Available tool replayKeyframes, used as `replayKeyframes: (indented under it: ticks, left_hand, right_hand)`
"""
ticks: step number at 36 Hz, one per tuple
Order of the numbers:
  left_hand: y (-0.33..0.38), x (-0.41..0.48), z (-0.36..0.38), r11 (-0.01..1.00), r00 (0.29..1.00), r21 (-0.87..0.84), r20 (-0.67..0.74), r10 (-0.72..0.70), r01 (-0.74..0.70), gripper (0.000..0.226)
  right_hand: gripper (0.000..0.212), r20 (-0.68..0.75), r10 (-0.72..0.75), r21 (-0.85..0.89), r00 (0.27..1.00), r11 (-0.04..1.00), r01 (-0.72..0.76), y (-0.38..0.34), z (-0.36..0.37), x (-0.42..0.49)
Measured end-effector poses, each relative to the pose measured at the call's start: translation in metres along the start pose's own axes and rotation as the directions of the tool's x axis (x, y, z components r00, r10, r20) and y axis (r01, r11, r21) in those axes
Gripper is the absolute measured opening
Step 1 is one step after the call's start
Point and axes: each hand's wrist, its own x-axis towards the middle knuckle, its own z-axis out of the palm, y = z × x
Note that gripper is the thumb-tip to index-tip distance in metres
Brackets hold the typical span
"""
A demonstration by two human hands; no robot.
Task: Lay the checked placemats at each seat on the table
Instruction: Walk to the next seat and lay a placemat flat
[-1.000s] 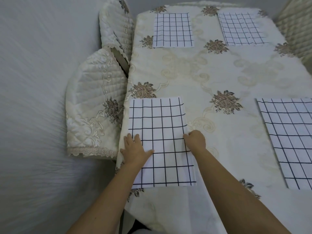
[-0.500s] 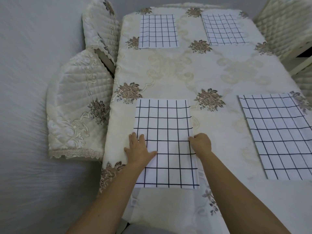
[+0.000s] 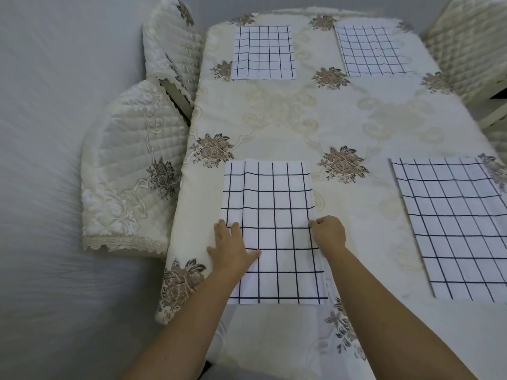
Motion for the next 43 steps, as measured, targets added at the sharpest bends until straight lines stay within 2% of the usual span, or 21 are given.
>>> replayKeyframes:
  ticks: [11, 26, 33, 36, 39, 41, 43]
  left_hand:
    - [-0.001, -0.001, -0.002, 1.000, 1.000, 0.022, -0.012, -0.021, 0.021, 0.087]
    - [-0.003, 0.001, -0.003, 0.992, 0.999, 0.123, 0.029, -0.015, 0.012, 0.085]
    - [-0.005, 0.000, -0.002, 0.984, 1.000, 0.176, 0.021, 0.004, -0.008, 0.083]
    - [-0.005, -0.001, -0.004, 0.973, 0.998, 0.223, 0.005, 0.065, -0.065, 0.079]
    - [-0.003, -0.002, -0.004, 0.941, 0.973, 0.263, -0.023, 0.228, -0.214, 0.064]
    - [0.002, -0.002, -0.003, 0.919, 0.952, 0.266, -0.012, 0.304, -0.291, 0.055]
    - [0.007, 0.000, 0.000, 0.902, 0.940, 0.282, 0.001, 0.341, -0.327, 0.051]
  right_hand:
    - [0.051, 0.015, -0.038, -0.024, 0.999, 0.999, 0.039, 0.000, -0.004, 0.000]
    - [0.048, 0.019, -0.013, -0.033, 1.000, 0.999, 0.014, 0.003, -0.003, 0.002]
    - [0.048, -0.025, -0.023, -0.025, 0.999, 0.999, 0.023, 0.005, -0.001, 0.001]
    - [0.045, -0.047, -0.014, 0.005, 0.999, 1.000, 0.014, 0.004, 0.000, 0.001]
    - [0.018, -0.142, -0.006, 0.037, 0.990, 0.999, 0.011, -0.004, 0.000, -0.006]
    - [0.029, -0.216, -0.091, -0.063, 0.972, 0.995, 0.080, -0.007, 0.004, -0.009]
    - [0.030, -0.249, -0.268, -0.183, 0.931, 0.957, 0.227, -0.013, 0.011, -0.015]
